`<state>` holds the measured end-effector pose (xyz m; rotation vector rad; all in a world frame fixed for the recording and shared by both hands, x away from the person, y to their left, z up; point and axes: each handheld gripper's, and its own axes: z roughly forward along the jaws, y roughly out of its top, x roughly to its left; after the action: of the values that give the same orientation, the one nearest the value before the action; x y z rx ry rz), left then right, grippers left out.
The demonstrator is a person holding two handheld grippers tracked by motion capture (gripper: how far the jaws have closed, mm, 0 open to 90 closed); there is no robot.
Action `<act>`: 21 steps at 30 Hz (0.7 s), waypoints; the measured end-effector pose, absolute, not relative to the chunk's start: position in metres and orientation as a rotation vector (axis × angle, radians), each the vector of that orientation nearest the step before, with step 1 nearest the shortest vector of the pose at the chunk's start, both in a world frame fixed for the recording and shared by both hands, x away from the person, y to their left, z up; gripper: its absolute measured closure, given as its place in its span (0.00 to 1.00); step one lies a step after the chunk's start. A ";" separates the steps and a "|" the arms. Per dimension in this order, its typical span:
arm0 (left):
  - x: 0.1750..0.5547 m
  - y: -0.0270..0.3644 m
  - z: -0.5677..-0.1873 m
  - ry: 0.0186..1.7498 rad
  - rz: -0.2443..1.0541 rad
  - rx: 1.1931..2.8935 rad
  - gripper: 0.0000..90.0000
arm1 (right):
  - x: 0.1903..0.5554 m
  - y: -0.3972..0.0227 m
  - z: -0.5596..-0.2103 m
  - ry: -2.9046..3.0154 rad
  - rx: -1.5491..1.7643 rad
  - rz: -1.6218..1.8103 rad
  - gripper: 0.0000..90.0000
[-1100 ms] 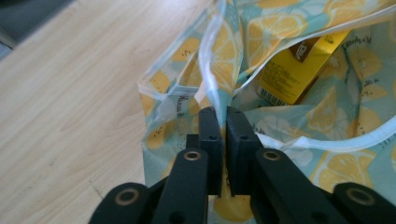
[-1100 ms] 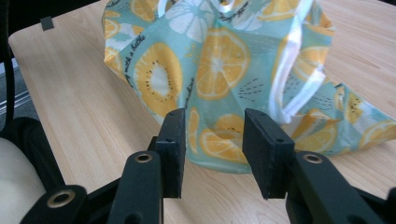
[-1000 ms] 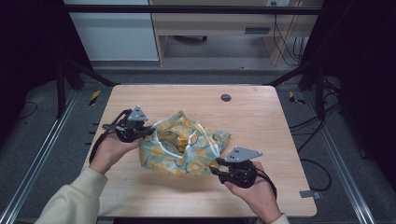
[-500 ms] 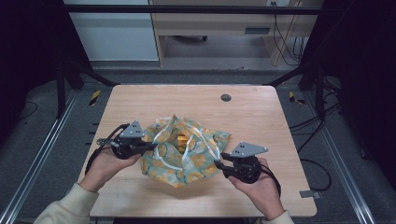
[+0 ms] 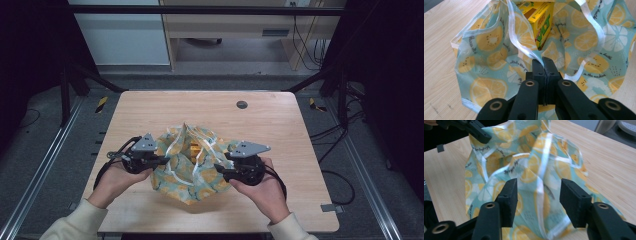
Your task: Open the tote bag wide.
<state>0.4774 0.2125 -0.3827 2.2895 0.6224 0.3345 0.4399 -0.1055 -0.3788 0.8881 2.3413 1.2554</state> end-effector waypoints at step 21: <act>0.460 0.227 -0.392 0.565 0.295 2.275 1.00 | 0.428 -0.110 -0.384 2.441 0.752 1.184 0.95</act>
<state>0.4599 0.2267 -0.3921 2.2755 0.5648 0.2952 0.4282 -0.1098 -0.3841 0.7518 2.4412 1.1837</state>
